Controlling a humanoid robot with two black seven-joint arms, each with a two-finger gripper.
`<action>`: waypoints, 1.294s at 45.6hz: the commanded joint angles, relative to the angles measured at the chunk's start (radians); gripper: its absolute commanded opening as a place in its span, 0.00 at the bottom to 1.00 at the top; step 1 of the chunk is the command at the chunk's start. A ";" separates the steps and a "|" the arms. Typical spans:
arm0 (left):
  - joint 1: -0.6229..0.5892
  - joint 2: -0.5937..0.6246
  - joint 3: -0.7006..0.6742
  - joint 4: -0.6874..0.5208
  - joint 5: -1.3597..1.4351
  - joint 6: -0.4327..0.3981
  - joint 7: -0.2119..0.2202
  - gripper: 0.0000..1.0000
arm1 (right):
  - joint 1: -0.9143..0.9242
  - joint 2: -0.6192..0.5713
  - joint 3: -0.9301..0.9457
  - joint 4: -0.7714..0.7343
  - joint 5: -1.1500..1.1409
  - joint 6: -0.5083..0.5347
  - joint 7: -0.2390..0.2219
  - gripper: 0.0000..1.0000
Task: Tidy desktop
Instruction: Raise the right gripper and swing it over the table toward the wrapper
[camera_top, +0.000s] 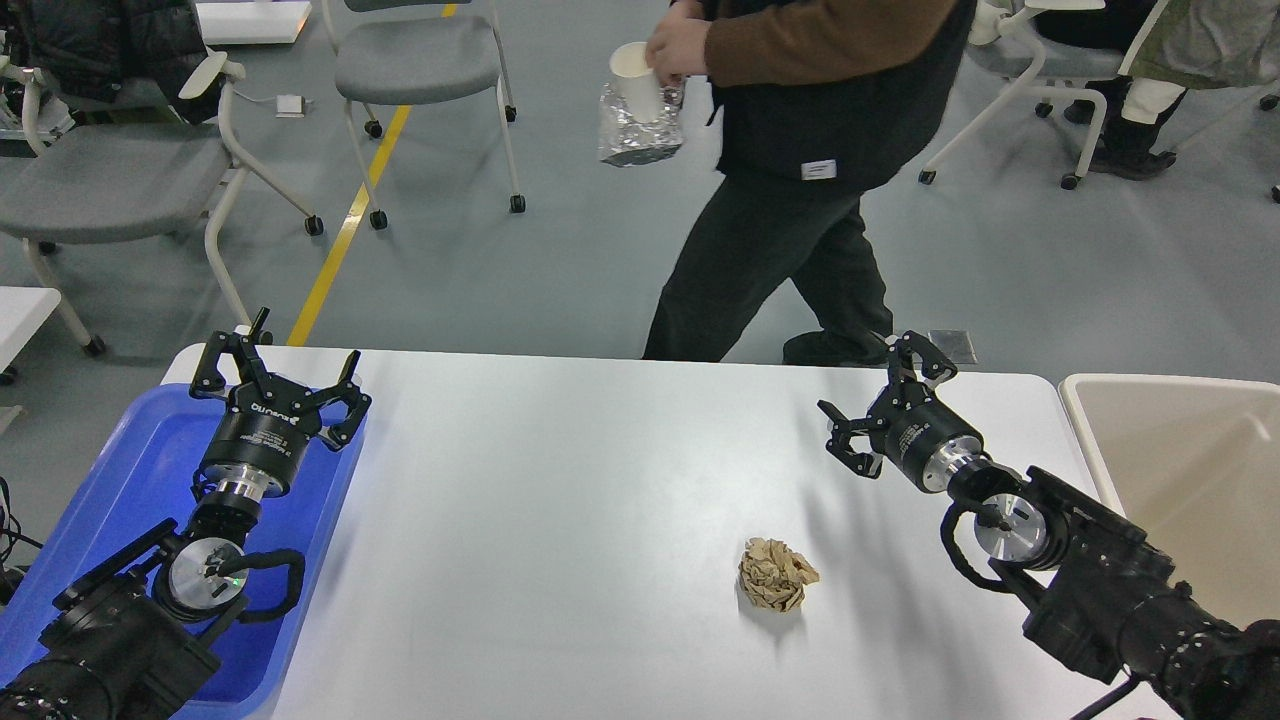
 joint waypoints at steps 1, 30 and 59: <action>0.002 0.000 0.000 0.000 0.003 0.000 0.002 1.00 | 0.004 0.000 0.000 0.000 -0.003 -0.002 0.000 1.00; -0.003 0.002 0.003 0.000 -0.002 0.000 -0.001 1.00 | -0.007 -0.113 -0.037 0.182 -0.127 -0.006 0.000 1.00; -0.003 0.002 0.003 0.000 0.000 -0.002 -0.001 1.00 | 0.180 -0.591 -0.287 0.790 -0.613 -0.037 -0.097 1.00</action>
